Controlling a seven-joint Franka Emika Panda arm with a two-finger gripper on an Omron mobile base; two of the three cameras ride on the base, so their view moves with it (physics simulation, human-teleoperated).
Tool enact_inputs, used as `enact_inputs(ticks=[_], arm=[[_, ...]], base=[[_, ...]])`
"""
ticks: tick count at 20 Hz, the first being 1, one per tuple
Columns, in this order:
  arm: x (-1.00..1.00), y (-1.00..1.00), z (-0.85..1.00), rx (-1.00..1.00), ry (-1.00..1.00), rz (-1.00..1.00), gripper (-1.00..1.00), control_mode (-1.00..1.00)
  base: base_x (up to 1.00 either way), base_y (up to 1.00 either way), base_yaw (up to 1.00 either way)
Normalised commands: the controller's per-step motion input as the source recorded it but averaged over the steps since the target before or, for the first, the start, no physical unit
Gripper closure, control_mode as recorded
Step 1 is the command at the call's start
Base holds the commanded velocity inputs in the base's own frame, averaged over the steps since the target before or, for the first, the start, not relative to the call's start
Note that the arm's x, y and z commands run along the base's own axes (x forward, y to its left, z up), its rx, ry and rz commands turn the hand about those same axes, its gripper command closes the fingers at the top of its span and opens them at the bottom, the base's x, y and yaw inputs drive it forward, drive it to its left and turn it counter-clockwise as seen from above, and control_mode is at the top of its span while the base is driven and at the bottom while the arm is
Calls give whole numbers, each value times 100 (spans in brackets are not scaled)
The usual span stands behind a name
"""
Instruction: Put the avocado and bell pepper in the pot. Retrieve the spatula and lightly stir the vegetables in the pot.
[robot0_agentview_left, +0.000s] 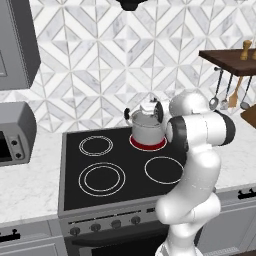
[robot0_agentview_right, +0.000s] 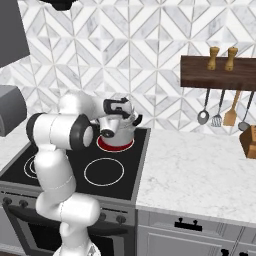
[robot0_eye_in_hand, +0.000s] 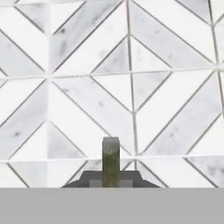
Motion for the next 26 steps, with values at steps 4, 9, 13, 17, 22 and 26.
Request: enact_inputs(ticks=[4,9,13,17,22,26], arm=[[-37,6,68,17,41,-13,100,-100],[-34,0,43,6,23,-15,100,-100],[5,0,-27,-9,-10,-7,100,-100],[34,0,-59,-18,-39,0,100,-100],[12,8,-48,-14,-48,0,100,-100],[-34,48,-30,-6,-37,0,100,-100]], base=[[0,0,0],[0,0,0],[0,0,0],[0,0,0],[0,0,0],[0,0,0]])
